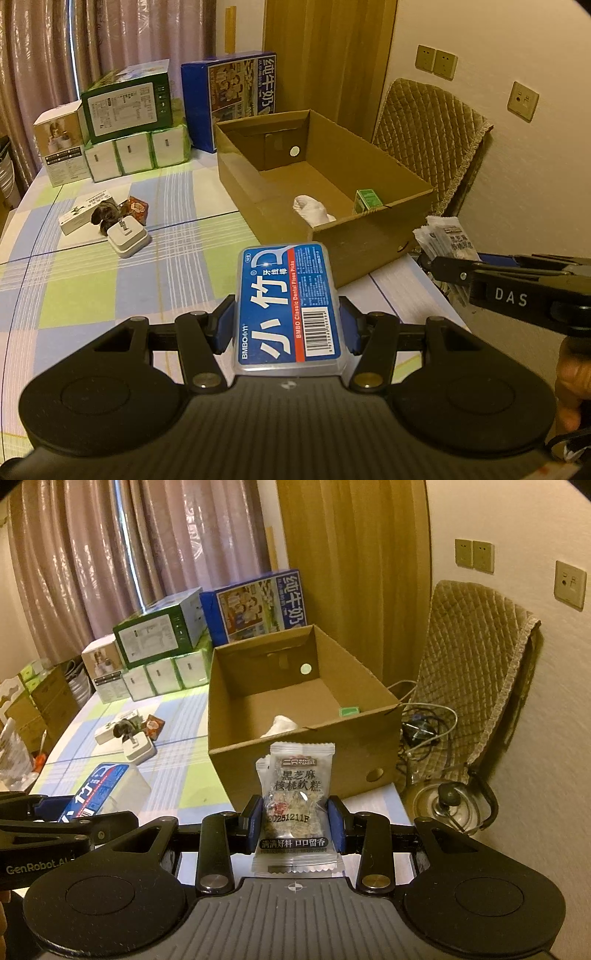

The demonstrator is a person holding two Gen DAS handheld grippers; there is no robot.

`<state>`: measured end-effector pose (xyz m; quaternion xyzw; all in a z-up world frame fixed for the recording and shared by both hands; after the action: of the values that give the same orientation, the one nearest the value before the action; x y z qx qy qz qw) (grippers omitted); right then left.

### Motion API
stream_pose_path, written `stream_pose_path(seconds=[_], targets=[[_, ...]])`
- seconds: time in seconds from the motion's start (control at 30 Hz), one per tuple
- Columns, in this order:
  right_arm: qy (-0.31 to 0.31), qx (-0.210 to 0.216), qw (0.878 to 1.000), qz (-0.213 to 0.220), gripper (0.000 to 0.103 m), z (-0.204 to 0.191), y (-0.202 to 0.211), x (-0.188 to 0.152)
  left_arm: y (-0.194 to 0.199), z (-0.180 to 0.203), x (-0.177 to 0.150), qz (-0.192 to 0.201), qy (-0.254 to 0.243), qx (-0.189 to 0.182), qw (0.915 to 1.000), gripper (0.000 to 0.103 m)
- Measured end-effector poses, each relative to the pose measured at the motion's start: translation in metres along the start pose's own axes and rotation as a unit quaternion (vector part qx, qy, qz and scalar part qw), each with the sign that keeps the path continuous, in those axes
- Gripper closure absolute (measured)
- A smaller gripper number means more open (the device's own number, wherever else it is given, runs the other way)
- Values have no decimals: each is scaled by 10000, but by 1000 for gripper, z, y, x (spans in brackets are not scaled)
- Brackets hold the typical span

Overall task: Organize objects
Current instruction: 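Carry the blue box and snack packet with both tools to the cardboard box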

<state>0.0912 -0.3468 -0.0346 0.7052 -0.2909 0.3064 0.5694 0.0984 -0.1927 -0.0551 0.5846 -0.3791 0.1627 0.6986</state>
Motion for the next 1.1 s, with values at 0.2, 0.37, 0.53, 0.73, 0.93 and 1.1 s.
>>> stream_pose_path(seconds=[0.2, 0.37, 0.53, 0.73, 0.93, 1.1], targets=[[-26, -17, 10000, -15, 69, 4, -3, 2, -2, 4, 4, 3, -7, -58, 10000, 51], [-33, -51, 10000, -59, 69, 9, -7, 0, -8, 6, 6, -15, -46, -53, 10000, 51], [10, -79, 10000, -17, 69, 14, -8, 9, -13, 8, 15, -2, -84, -87, 9999, 51], [196, -110, 9995, 222, 69, 20, -10, 47, -27, 9, 44, 110, -64, -152, 9998, 51], [348, 46, 9991, 253, 69, 24, -37, 88, -51, 13, 84, 175, -180, -275, 9993, 51], [292, 290, 9991, 117, 69, 28, -77, 118, -84, 17, 123, 124, -168, -389, 9990, 51]])
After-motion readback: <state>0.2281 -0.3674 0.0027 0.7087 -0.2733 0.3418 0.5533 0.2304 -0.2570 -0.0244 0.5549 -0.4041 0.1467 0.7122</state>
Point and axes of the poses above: each gripper's, at about its wrist camera, not at the fingertips, and y roughly against the way its jaws point, z to its right, x to its top, the point moved 9 cm from there along -y, roughly the way its jaws point, and after that the axes turned 2 degrees about x, right-handed, at the moved point
